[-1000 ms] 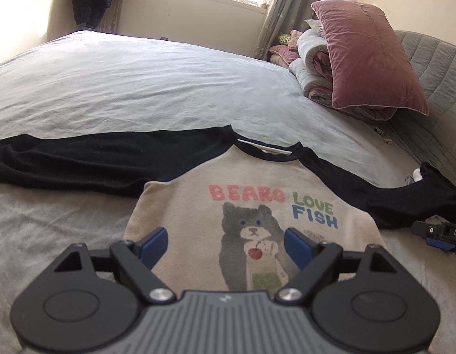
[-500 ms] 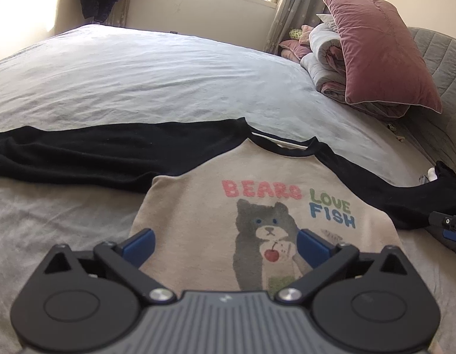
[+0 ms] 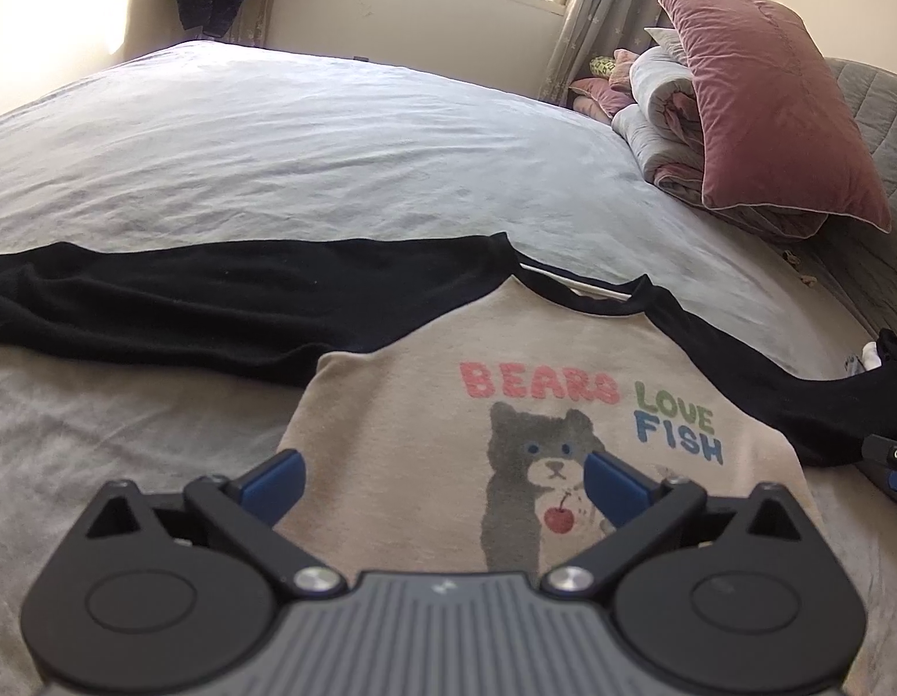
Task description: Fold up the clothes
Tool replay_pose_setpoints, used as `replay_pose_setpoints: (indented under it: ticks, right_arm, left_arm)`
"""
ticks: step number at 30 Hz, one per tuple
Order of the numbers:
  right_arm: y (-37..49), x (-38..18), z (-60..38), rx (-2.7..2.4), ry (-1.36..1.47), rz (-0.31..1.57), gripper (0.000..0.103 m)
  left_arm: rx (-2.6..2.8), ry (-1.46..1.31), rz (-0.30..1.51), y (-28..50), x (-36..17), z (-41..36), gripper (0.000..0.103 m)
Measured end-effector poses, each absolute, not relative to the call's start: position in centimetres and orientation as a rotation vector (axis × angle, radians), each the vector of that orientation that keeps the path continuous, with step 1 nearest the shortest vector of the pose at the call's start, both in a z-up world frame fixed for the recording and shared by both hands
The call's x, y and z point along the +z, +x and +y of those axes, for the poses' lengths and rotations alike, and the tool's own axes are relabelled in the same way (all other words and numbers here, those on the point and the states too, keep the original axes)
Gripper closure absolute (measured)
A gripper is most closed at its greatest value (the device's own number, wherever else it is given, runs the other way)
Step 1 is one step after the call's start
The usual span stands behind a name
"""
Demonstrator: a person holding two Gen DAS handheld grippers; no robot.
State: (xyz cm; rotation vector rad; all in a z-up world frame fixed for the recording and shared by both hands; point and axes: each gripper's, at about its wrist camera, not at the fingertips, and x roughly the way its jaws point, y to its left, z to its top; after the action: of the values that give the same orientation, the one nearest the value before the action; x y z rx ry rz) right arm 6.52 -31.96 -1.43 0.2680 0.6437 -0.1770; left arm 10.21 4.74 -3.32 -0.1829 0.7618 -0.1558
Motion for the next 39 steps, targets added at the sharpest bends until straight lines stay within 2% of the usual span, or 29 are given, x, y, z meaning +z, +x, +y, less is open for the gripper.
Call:
replay_pose_setpoints:
  ticks: [14,22,24,26,39]
  right_arm:
    - [5.7,-0.5,-33.1,-0.199,0.352,0.599,0.019]
    - [4.3,0.7,-37.5,-0.279,0.481,0.528,0.019]
    - [3.9,1.2,-39.1,-0.305,0.532,0.509,0.022]
    - [3.6,1.6,-41.1,-0.324,0.584,0.476,0.031]
    - [2.1,1.0,-51.1,-0.478,0.889,0.249,0.056]
  left_arm:
    - [-0.196,-0.199,0.760,10.5,-2.5,4.6,0.001]
    - [-0.226,-0.190,0.740,10.2,-2.2,4.2,0.001]
    - [-0.220,-0.186,0.719,10.0,-2.0,4.2,0.001]
    - [-0.220,-0.188,0.705,9.9,-1.8,4.3,0.001]
    - [-0.230,-0.167,0.724,10.5,-2.5,3.8,0.001]
